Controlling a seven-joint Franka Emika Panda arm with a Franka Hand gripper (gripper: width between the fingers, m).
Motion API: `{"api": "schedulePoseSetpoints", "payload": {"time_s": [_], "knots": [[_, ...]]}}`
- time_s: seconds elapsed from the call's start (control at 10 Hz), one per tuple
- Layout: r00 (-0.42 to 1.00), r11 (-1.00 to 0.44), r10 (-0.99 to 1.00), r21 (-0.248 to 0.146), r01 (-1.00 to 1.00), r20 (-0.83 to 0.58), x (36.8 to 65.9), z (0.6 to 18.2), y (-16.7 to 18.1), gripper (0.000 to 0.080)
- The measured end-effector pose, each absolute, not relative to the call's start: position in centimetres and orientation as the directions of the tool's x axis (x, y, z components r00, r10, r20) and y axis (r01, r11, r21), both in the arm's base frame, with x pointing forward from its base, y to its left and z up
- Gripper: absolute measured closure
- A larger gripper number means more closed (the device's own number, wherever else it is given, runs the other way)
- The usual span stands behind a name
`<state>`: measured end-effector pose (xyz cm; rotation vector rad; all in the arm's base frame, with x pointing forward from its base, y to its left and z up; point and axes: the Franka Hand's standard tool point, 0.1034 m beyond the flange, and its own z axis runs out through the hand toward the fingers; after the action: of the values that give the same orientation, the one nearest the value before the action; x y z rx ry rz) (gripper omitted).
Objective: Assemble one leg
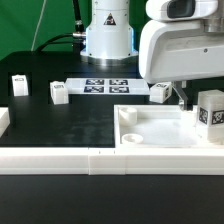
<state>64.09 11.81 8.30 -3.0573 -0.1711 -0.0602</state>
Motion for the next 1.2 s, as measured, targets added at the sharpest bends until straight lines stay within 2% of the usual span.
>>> {"api": "schedulePoseSetpoints", "payload": {"time_s": [0.1,0.2,0.3,0.4,0.5,0.6,0.8,1.1,1.2], "knots": [[0.993,-0.990,0.111,-0.076,0.115,0.044,64.08,8.30,11.83,0.0258],[0.993,-0.991,0.111,-0.076,0.114,0.044,64.08,8.30,11.83,0.0258],[0.993,-0.991,0.111,-0.076,0.114,0.044,64.08,8.30,11.83,0.0441],[0.994,-0.992,0.097,-0.078,0.100,0.043,64.08,8.30,11.85,0.0441],[0.996,-0.993,0.083,-0.078,0.086,0.042,64.08,8.30,11.82,0.0508],[0.998,-0.995,0.055,-0.083,0.058,0.039,64.07,8.28,11.80,0.0508],[0.976,-0.969,-0.217,-0.120,-0.214,0.013,64.07,8.19,11.40,0.0508],[0.840,-0.833,-0.542,-0.113,-0.541,-0.027,64.03,8.11,11.21,0.0508],[0.755,-0.748,-0.654,-0.110,-0.654,-0.042,64.01,8.05,11.08,0.0508]]}}
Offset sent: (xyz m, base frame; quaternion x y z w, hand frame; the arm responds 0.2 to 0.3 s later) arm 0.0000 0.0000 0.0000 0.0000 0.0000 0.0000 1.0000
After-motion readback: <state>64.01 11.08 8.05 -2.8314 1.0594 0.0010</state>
